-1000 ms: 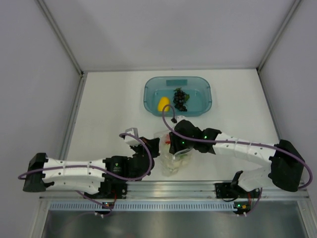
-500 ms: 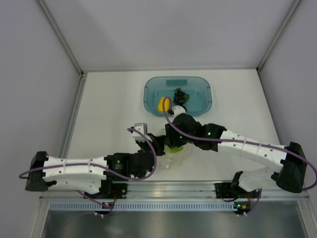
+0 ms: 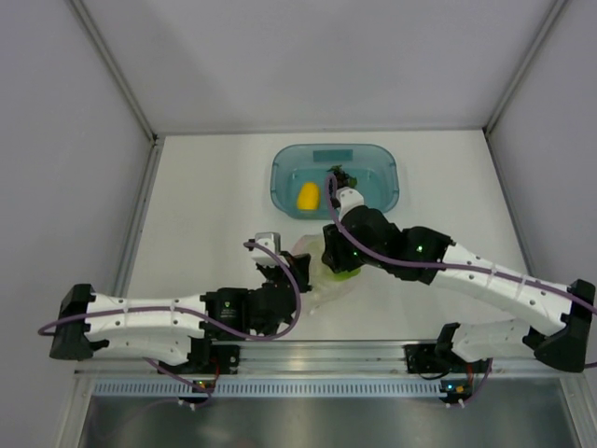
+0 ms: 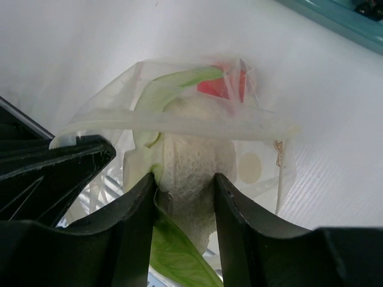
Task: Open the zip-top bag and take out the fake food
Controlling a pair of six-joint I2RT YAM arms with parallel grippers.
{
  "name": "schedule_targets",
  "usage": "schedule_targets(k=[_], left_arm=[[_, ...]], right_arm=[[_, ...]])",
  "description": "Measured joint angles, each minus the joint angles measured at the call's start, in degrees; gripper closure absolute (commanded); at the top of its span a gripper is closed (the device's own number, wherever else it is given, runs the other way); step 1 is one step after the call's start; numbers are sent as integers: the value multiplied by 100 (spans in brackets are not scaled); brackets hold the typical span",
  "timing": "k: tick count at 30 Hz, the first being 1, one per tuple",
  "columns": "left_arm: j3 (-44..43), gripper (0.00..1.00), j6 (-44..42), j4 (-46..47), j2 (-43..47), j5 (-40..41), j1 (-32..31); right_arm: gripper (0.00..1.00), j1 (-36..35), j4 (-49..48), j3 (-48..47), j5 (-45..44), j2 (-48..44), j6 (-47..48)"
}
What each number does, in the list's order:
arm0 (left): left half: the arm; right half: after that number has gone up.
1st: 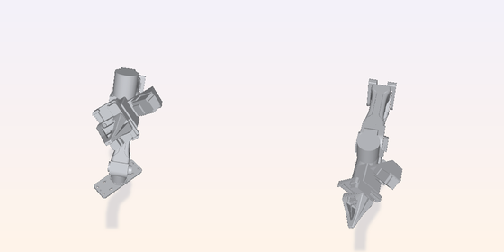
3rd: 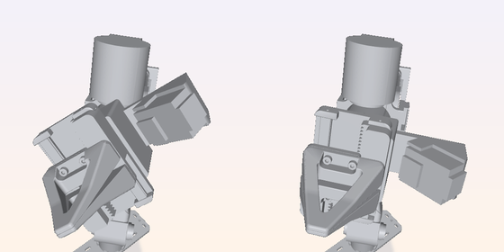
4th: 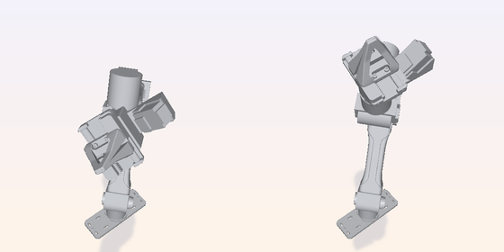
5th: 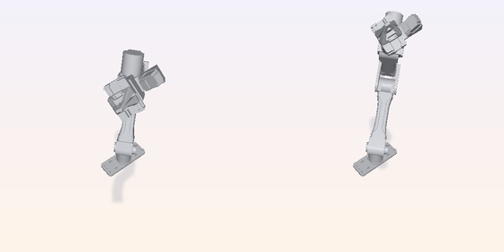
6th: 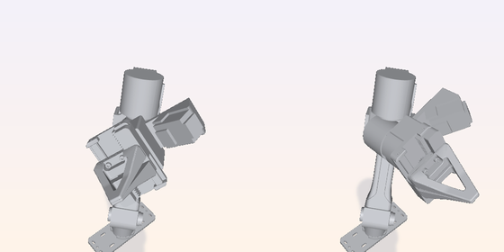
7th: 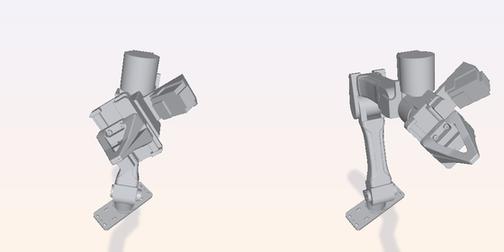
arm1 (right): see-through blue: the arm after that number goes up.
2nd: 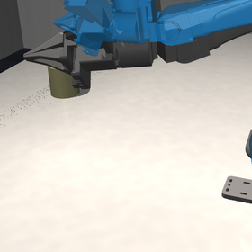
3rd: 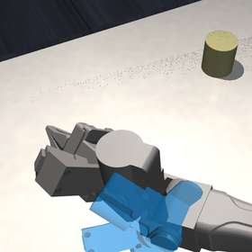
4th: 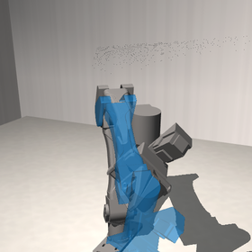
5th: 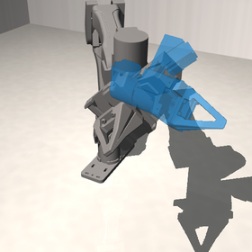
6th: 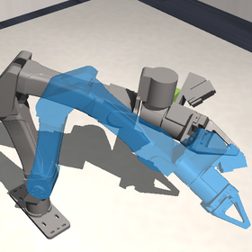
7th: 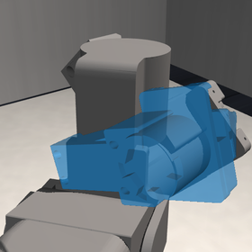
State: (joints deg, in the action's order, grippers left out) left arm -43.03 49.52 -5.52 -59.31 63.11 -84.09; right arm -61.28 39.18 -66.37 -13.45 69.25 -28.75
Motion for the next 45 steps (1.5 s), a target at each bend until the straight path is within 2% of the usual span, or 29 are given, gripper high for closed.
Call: schedule_targets(k=[14,25,30,32,37,45], left_arm=[[483,100,542,-4,282,-315,634],[717,100,785,-52,459,-518,715],[721,100,787,-63,516,-551,715],[721,100,800,-109,562,-549,719],[800,100,831,-212,800,-570,719],[844,100,903,-413,1139,-560,723]], right_arm=[[93,-7,673,-577,190,-256,463],[93,238,1099,-1351,374,-321,737],[94,881,970,-1554,905,-474,809],[94,1421,857,-1554,1401,-542,802],[94,2695,588,-1554,1882,-492,793],[95,4142,35,-1593,2542,289,708]])
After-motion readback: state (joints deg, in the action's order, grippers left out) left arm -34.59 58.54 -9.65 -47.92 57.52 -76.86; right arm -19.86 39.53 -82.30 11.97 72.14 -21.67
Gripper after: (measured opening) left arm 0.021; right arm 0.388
